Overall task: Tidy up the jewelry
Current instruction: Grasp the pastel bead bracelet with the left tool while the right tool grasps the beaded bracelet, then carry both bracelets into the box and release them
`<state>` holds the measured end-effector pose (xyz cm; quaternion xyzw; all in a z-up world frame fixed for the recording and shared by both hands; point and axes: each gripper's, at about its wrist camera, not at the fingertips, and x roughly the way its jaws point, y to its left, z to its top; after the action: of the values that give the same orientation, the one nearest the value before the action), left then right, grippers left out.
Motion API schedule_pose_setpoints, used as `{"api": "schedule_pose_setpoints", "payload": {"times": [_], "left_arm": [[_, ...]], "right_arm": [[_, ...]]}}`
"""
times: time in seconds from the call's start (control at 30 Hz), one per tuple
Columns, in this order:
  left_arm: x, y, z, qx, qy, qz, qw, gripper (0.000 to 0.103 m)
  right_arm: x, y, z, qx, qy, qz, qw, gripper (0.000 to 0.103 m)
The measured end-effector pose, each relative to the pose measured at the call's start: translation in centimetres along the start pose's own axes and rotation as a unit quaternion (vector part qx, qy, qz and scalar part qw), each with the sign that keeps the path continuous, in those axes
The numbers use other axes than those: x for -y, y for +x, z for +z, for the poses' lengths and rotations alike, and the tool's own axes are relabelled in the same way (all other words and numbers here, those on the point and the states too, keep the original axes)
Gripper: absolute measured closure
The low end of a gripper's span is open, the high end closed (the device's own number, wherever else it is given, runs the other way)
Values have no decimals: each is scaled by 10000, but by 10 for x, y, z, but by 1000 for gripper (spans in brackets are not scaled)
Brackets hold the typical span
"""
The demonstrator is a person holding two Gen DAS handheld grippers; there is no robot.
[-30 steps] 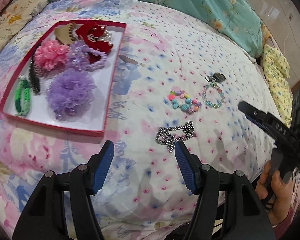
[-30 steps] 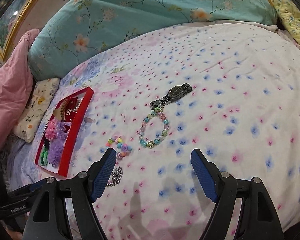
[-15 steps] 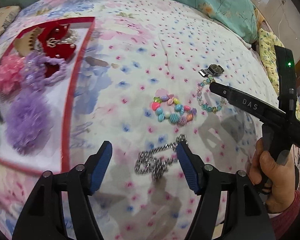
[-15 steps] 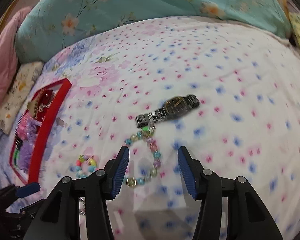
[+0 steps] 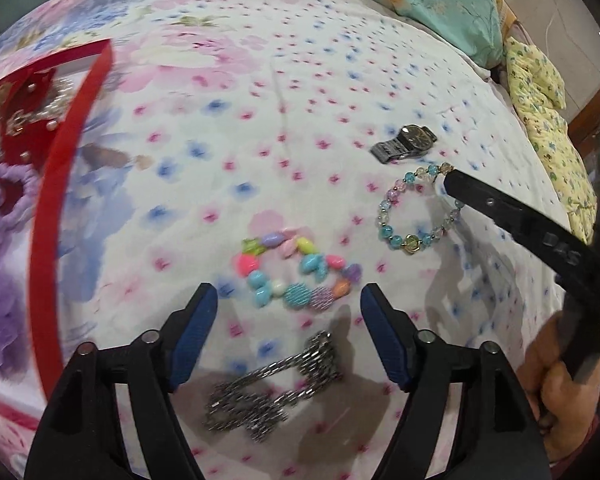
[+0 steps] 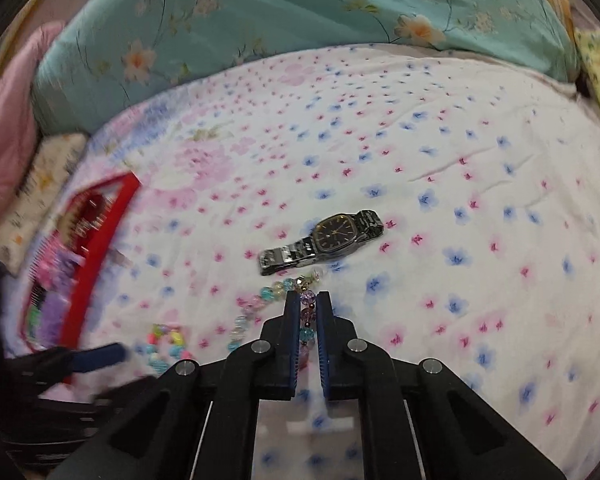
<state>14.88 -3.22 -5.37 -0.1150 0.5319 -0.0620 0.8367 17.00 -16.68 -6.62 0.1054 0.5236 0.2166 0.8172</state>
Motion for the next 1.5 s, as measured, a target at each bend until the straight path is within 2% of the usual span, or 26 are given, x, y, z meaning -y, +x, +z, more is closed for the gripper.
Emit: {"api": "schedule_pose_setpoints", "payload": {"times": [0.2, 0.3, 0.37, 0.4, 0.53, 0.73, 1.03, 1.5], "left_arm": [[15, 12, 1, 173, 251, 376, 9988, 29], [19, 14, 0, 249, 447, 602, 9969, 50], [18, 12, 1, 223, 402, 406, 9981, 78], [17, 11, 1, 205, 401, 410, 9981, 84], [10, 0, -2, 242, 292, 199, 9991, 93], [-3, -38, -13, 595, 47, -93, 9982, 93], [-23, -92, -28, 1095, -273, -311, 9931, 93], [-83, -158, -65, 1673, -883, -220, 9817, 93]], "right_arm": [[4, -19, 2, 151, 257, 380, 9988, 96], [2, -24, 2, 164, 328, 560, 9978, 96], [1, -27, 1, 178, 340, 618, 9973, 96], [1, -28, 2, 182, 337, 634, 9973, 96], [-9, -37, 1, 233, 245, 720, 9968, 96], [-16, -54, 0, 371, 246, 914, 9948, 96], [-26, -77, -11, 391, 287, 1199, 9916, 96], [-83, -87, -21, 282, -39, 1611, 9865, 96]]}}
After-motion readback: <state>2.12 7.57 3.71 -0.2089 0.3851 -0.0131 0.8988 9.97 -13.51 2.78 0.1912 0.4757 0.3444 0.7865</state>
